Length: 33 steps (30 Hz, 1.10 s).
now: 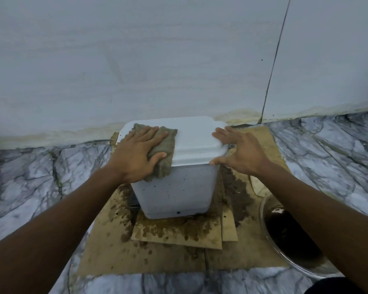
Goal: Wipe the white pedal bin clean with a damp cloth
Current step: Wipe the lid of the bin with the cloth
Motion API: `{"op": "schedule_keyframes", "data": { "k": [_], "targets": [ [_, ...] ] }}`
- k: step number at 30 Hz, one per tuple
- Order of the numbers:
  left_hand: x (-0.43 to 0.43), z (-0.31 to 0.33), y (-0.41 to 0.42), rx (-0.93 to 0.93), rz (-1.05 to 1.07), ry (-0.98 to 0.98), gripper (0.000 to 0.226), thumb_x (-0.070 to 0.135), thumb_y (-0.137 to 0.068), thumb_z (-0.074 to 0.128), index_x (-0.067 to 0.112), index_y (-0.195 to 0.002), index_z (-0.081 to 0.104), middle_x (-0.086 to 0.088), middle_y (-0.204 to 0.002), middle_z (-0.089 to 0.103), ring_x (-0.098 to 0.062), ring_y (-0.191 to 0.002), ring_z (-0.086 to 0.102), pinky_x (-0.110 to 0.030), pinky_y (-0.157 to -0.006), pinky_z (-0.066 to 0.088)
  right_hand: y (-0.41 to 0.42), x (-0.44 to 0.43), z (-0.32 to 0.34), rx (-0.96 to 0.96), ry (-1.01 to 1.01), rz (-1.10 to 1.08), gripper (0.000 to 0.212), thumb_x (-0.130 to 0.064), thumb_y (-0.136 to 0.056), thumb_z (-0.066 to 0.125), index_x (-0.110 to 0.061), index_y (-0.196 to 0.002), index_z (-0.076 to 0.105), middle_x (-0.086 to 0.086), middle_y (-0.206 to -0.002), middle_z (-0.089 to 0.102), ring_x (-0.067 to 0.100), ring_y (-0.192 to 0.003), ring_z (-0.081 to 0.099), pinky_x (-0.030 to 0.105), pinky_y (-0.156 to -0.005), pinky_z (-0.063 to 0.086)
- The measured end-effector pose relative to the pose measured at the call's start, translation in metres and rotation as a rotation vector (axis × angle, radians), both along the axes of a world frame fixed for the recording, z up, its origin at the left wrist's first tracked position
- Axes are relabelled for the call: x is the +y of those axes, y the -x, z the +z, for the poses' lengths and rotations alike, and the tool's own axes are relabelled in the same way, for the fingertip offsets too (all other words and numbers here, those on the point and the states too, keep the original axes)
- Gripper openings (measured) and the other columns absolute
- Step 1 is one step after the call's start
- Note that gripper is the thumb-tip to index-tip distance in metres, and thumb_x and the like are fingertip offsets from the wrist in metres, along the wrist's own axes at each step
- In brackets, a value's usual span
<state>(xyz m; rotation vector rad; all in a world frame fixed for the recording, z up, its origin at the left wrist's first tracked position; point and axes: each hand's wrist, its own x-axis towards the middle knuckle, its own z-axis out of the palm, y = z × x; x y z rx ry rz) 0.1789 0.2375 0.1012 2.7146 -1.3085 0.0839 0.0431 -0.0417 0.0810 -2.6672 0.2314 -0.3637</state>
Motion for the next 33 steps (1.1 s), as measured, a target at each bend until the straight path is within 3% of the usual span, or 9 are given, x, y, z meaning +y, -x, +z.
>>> {"op": "schedule_keyframes", "data": {
  "k": [10,14,19,24,33],
  "targets": [
    [-0.107,0.001,0.042,-0.089,-0.027,-0.174,0.069,0.057,-0.102,0.029,0.027,-0.161,0.008,-0.010,-0.168,0.015,-0.035,-0.154,0.012,-0.065,-0.120,0.009,0.002,-0.005,-0.005,-0.001,-0.022,0.003,0.091,-0.054,-0.066,0.085,-0.025,-0.146,0.050,-0.007,-0.155,0.042,0.016,-0.150,0.030,0.049,-0.119,0.031],
    [-0.083,0.003,0.032,-0.081,-0.034,-0.165,0.066,0.056,-0.103,0.026,0.033,-0.161,0.005,-0.005,-0.169,0.012,-0.032,-0.155,0.010,-0.059,-0.123,0.009,0.005,-0.013,-0.008,-0.041,-0.067,0.035,0.087,-0.051,-0.067,0.086,-0.027,-0.144,0.052,-0.008,-0.154,0.045,0.014,-0.149,0.032,0.051,-0.119,0.030],
    [-0.046,0.007,0.016,-0.063,0.015,-0.156,0.072,0.062,-0.094,0.021,0.034,-0.160,0.010,-0.006,-0.167,0.018,-0.034,-0.153,0.016,-0.059,-0.123,0.012,0.002,-0.007,-0.004,-0.019,-0.057,0.023,0.086,-0.050,-0.070,0.085,-0.027,-0.146,0.050,-0.010,-0.155,0.042,0.012,-0.150,0.028,0.045,-0.123,0.024],
    [-0.086,0.000,0.032,-0.098,0.019,-0.138,0.071,0.061,-0.099,0.027,0.028,-0.160,0.012,-0.011,-0.166,0.020,-0.037,-0.153,0.016,-0.065,-0.120,0.011,0.002,-0.010,-0.005,0.003,-0.039,0.017,0.087,-0.051,-0.070,0.084,-0.026,-0.146,0.049,-0.008,-0.156,0.041,0.014,-0.150,0.027,0.046,-0.123,0.024],
    [-0.108,-0.010,0.046,-0.094,0.005,-0.087,0.068,0.056,-0.101,0.028,0.031,-0.160,0.008,-0.008,-0.168,0.015,-0.035,-0.155,0.009,-0.064,-0.121,0.005,0.003,-0.012,-0.008,-0.035,-0.067,0.031,0.089,-0.050,-0.066,0.087,-0.024,-0.144,0.051,-0.006,-0.154,0.044,0.014,-0.150,0.030,0.046,-0.122,0.027]
  ]
}}
